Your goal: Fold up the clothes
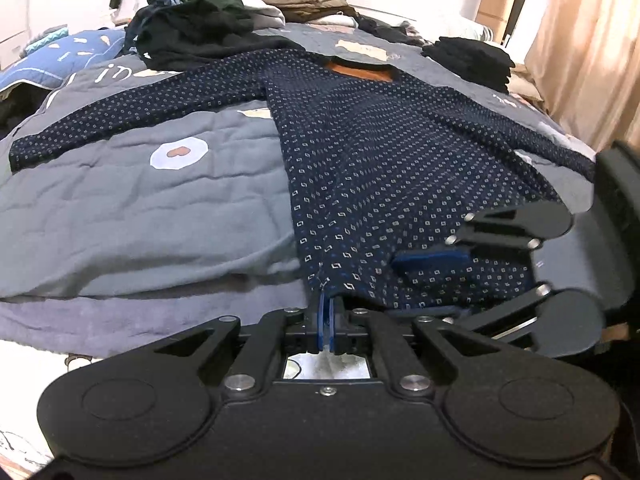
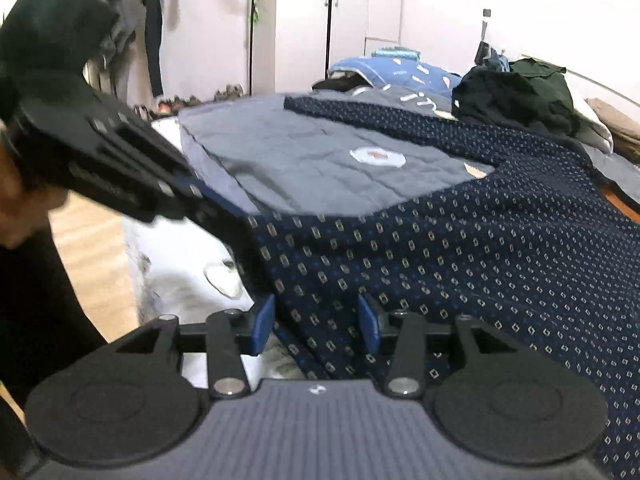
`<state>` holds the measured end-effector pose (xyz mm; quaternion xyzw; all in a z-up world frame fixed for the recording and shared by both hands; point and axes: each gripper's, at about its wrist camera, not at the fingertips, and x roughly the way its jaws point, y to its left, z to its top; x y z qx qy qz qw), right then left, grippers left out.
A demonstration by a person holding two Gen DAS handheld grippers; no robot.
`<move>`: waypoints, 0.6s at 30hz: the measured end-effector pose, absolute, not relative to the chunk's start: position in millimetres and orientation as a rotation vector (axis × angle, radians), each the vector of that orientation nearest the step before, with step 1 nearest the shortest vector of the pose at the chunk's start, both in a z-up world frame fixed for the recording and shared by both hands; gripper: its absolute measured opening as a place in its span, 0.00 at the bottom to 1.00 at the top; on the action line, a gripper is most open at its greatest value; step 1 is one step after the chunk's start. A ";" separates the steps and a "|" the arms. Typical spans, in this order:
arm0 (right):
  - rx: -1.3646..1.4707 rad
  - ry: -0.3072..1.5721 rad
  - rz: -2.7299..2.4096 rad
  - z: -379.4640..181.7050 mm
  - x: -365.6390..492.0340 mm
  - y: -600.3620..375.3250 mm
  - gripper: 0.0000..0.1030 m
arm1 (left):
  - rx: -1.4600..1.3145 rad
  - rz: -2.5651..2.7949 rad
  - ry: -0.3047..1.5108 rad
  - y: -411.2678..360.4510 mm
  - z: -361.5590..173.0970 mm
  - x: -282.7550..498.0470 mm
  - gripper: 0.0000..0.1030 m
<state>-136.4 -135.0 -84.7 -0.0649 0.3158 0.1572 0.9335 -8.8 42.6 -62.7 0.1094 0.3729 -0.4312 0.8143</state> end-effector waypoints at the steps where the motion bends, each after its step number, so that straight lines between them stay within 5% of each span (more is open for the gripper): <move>1: -0.133 0.651 0.323 -86.7 -136.1 -135.2 0.35 | 0.237 -0.917 0.796 42.0 -63.0 -8.7 0.02; 2: -0.133 0.654 0.325 -88.3 -136.2 -135.3 0.28 | 0.241 -0.914 0.797 41.4 -63.4 -8.5 0.02; 3: -0.134 0.657 0.323 -88.9 -136.4 -135.2 0.07 | 0.245 -0.909 0.800 40.7 -64.1 -8.1 0.02; 4: -0.137 0.666 0.322 -88.1 -137.7 -135.2 0.02 | 0.250 -0.904 0.802 40.3 -64.6 -7.8 0.02; 18: -0.035 0.838 0.326 -76.6 -150.5 -157.3 0.02 | 0.403 -0.910 0.889 29.6 -78.3 -15.5 0.05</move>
